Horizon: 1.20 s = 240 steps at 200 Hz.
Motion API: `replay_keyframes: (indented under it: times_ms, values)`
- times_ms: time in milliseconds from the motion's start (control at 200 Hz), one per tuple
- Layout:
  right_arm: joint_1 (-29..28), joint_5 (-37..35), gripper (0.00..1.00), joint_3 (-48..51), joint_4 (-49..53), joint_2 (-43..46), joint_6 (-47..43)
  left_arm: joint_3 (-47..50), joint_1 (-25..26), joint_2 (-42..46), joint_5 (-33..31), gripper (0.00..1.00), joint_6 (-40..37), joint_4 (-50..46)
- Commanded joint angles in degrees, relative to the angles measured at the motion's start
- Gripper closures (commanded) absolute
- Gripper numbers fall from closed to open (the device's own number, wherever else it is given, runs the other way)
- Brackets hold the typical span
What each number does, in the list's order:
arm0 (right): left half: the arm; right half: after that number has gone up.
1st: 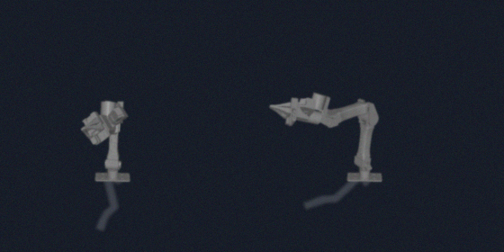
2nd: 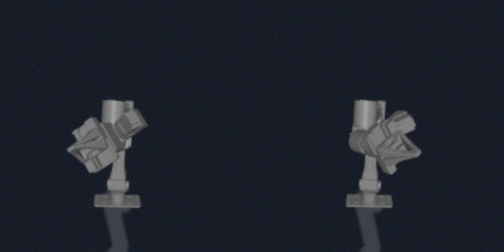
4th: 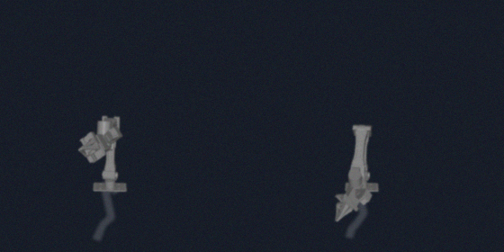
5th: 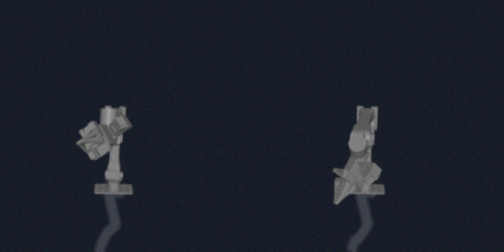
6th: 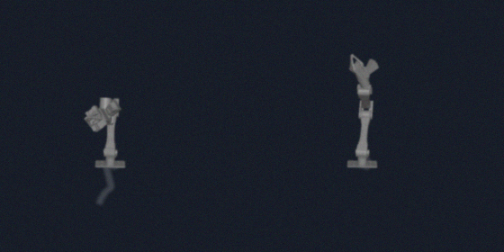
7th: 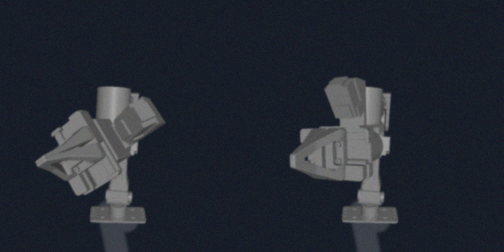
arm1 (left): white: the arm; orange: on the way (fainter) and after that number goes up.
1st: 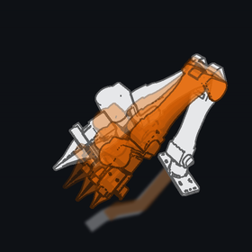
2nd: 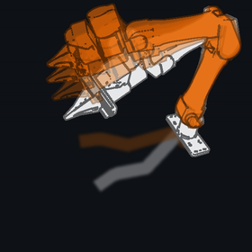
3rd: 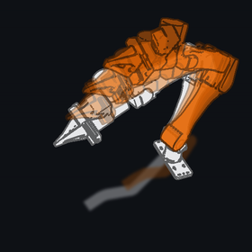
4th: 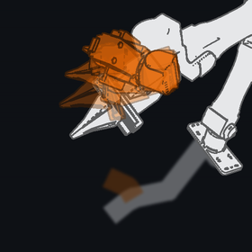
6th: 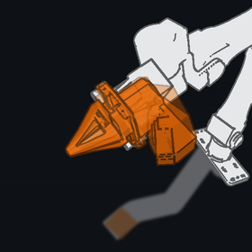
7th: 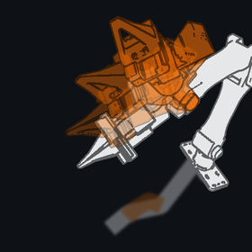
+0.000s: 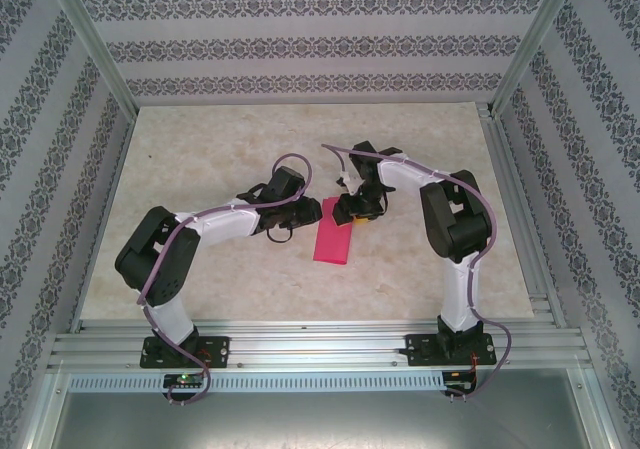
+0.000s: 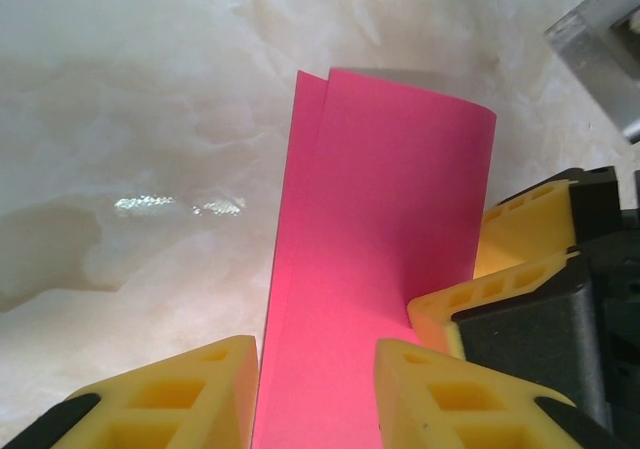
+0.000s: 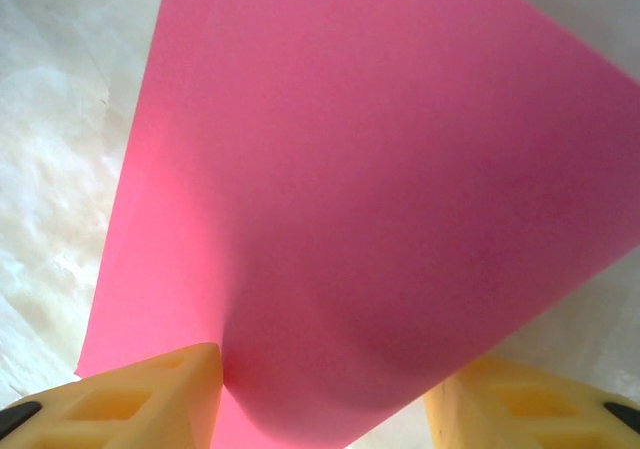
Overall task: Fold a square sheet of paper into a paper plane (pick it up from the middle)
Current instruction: Hold the square sheet of paper at the center of the table.
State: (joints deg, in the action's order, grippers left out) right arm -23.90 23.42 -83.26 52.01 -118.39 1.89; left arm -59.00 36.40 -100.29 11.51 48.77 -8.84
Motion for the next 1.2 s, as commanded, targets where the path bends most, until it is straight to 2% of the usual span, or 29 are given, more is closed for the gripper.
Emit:
replay_keyframes:
  times_ms: [0,295,370,734,1194]
  values:
    - [-0.4,-0.7,0.45,-1.9,1.6,-1.4,-2.3,0.6,0.2,0.9,0.4,0.63,1.9,2.2]
    - [-0.4,0.8,0.44,-2.1,0.0,0.0,-1.8,0.0,0.2,0.7,0.7,0.62,1.2,1.8]
    - [-0.4,3.2,0.43,-1.9,0.0,0.7,-2.6,0.2,0.2,0.7,0.7,0.62,1.1,1.9]
    - [-0.2,0.7,0.43,-2.5,0.9,-1.7,-2.3,0.2,0.2,0.6,1.4,0.62,1.0,2.2]
    - [-0.6,1.3,0.42,-2.3,-0.1,-1.8,-1.9,1.0,0.2,-0.3,2.4,0.63,2.6,4.2]
